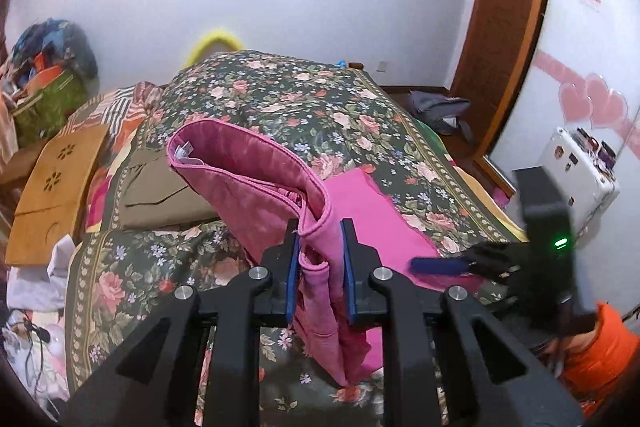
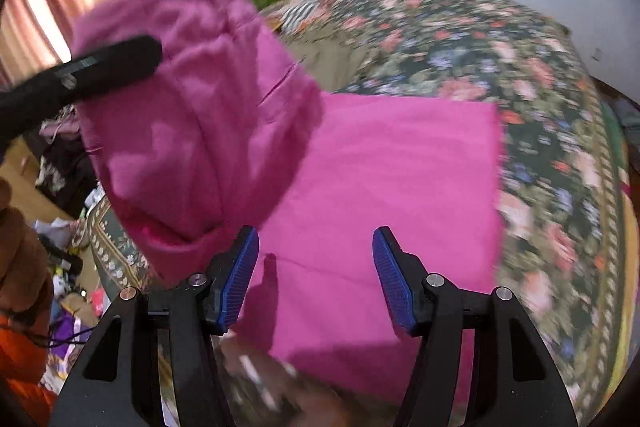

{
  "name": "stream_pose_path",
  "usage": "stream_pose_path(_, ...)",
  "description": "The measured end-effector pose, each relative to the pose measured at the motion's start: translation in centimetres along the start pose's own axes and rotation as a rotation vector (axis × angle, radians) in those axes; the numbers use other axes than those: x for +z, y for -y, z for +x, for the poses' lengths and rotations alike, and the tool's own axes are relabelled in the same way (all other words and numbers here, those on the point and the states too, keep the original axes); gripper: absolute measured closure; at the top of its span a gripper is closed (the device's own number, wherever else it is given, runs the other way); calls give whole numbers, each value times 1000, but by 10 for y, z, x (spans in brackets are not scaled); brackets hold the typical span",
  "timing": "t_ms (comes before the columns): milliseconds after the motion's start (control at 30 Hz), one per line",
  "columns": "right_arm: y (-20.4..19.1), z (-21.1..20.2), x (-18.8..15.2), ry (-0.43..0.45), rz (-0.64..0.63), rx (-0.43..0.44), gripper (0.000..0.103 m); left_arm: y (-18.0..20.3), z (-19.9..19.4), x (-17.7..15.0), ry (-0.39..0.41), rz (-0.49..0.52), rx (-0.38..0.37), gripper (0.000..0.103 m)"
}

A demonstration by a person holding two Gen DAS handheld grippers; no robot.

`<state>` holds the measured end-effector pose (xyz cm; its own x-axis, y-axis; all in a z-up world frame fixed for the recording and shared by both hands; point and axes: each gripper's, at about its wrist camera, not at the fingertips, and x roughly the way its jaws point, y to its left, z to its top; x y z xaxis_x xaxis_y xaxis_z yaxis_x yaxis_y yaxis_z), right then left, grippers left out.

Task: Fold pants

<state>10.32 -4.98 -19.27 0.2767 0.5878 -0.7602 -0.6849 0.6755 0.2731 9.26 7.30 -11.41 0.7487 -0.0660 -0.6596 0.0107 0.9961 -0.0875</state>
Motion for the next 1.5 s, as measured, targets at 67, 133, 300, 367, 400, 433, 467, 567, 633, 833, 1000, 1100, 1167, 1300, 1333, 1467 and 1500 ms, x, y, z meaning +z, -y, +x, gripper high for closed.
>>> stream_pose_path(67, 11, -15, -9, 21, 26, -36, 46, 6, 4, 2, -8, 14, -5, 85)
stream_pose_path(133, 21, -20, -15, 25, 39, -75, 46, 11, 7, 3, -16, 26, -8, 85)
stream_pose_path(300, 37, -9, -34, -26, 84, -96, 46, 31, 23, 6, -55, 59, -47, 85)
stream_pose_path(367, 35, -10, -36, -1, 79, -107, 46, 38, 29, 8, -73, 69, -70, 85)
stream_pose_path(400, 34, -11, -36, 3, 78, -106, 46, 43, 33, 8, -85, 77, -80, 85)
stream_pose_path(433, 34, -13, -36, 12, 82, -99, 46, 47, 36, 8, -95, 84, -86, 85)
stream_pose_path(467, 36, -14, -38, 18, 92, -93, 46, 51, 42, 7, -110, 91, -95, 85)
stream_pose_path(567, 41, -22, -44, 29, 121, -83, 46, 60, 56, 4, -165, 81, -123, 85)
stream_pose_path(633, 43, -29, -48, 42, 133, -90, 46, 66, 69, -3, -214, 57, -156, 85)
stream_pose_path(833, 57, -53, -57, 83, 184, -116, 46, 83, 94, -17, -286, 52, -181, 85)
stream_pose_path(1000, 63, -61, -62, 94, 200, -138, 46, 91, 100, -22, -325, 49, -194, 67)
stream_pose_path(1100, 64, -62, -63, 97, 208, -140, 46, 93, 86, -20, -284, 57, -181, 35)
stream_pose_path(1167, 64, -62, -63, 96, 207, -141, 46, 92, 73, -16, -231, 75, -152, 35)
stream_pose_path(1300, 58, -64, -61, 95, 196, -135, 46, 71, 54, -1, -138, 51, -110, 35)
stream_pose_path(1333, 57, -65, -61, 98, 193, -134, 46, 62, 53, 4, -124, 42, -91, 35)
stream_pose_path(1467, 47, -70, -54, 117, 181, -128, 46, 24, 67, 18, -122, 23, -15, 35)
stream_pose_path(1500, 46, -71, -52, 123, 180, -127, 46, 13, 75, 21, -135, 23, 5, 35)
